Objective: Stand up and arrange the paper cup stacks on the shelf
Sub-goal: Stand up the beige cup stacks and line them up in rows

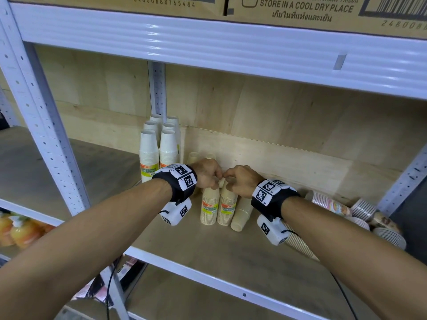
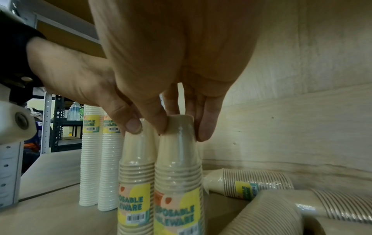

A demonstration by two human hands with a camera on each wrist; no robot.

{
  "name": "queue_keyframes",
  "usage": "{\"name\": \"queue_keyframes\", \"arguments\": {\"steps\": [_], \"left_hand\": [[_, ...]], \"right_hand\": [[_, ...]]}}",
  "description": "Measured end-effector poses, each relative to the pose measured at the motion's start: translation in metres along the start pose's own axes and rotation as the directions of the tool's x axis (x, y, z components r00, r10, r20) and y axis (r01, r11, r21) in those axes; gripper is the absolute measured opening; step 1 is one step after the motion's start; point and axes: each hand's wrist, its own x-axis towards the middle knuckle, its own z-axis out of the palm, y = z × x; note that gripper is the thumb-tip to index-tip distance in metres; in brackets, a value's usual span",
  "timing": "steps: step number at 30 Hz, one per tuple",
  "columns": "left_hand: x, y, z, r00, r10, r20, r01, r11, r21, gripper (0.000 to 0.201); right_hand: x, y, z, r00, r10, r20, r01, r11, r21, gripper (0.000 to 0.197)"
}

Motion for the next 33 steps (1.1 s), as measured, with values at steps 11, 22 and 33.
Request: {"name": "queue_keyframes", "arguments": {"steps": [11,22,33], "left_hand": [[0.005,0.002,-0.016,0.999,-0.037,0.027,0.034,0.993,0.114,0.037],[0.004,-0.009,-0.036,0.991,-0.085,-0.107,0.110,0.961,0.253,0.032],[0.011,-0.018,-0.030,0.984,-0.095,-0.149,0.135,0.948,0.287,0.024]], "right_hand": [[0.017,-0.005,-0.007,1.000,-0.004,0.005,0.004,1.000,0.000,0.029],[0.047,-0.022,0.001,0.997,-0.039,-0.064,0.042,0.998,0.042,0.024],[0.080,-0.024,0.015,0.995,-0.057,-0.080,0.061,0.997,0.050,0.017]]}}
